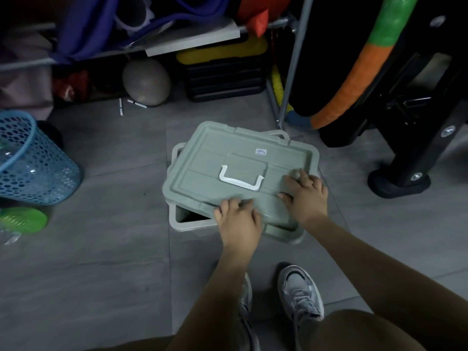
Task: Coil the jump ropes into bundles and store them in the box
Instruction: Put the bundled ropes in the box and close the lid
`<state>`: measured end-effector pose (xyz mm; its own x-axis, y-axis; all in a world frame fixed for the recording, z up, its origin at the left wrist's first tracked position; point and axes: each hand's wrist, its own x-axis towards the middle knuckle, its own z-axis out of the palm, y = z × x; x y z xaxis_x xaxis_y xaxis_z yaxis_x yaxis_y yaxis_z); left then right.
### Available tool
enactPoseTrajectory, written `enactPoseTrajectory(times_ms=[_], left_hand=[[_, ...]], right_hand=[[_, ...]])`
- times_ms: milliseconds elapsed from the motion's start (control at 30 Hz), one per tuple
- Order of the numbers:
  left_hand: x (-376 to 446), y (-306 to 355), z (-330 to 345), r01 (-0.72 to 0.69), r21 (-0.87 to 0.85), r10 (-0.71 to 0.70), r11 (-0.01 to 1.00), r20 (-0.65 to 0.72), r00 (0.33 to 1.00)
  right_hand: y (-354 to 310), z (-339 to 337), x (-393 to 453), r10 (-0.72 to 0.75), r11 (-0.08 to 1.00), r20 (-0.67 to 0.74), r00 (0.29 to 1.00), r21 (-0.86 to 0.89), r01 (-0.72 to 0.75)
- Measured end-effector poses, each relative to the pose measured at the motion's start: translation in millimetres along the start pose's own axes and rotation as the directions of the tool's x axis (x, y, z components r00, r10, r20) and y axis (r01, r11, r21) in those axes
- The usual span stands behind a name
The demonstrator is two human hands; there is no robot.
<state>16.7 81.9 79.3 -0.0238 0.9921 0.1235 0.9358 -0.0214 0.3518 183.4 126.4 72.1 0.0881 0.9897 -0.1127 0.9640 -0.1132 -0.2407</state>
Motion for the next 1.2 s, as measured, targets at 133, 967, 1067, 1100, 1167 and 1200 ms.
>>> enactPoseTrajectory(times_ms=[133,967,1067,1100,1167,1200], left_hand=[[25.0,-15.5,5.1,-0.012,0.073,0.001,0.997,0.147,0.989],[55.5,-14.4,25.2,0.053,0.283,-0.129,0.958,0.259,0.957],[67.1,-9.2,34.4,-0.086,0.131,0.059,0.988,0.199,0.978],[73.6,-5.9,37.5,-0.140,0.089,0.118,0.986,0.218,0.969],[86.9,2.1,44.7,-0.196,0.064,0.167,0.979,0.308,0.936],[91.5,4.9,48.8,-0.206,0.084,0.165,0.975,0.351,0.922]], right_hand=[[-15.1,11.1,-17.9,0.014,0.999,-0.064,0.998,-0.033,-0.016],[7.1,13.6,39.9,-0.116,0.993,0.211,0.971,-0.002,0.119],[10.4,15.6,37.1,-0.154,0.986,0.141,0.978,0.077,0.145],[12.3,16.8,36.4,-0.159,0.983,0.116,0.980,0.106,0.147],[15.2,18.5,34.9,-0.164,0.974,0.061,0.985,0.168,0.152],[16.1,19.7,34.6,-0.160,0.966,0.026,0.987,0.212,0.151]])
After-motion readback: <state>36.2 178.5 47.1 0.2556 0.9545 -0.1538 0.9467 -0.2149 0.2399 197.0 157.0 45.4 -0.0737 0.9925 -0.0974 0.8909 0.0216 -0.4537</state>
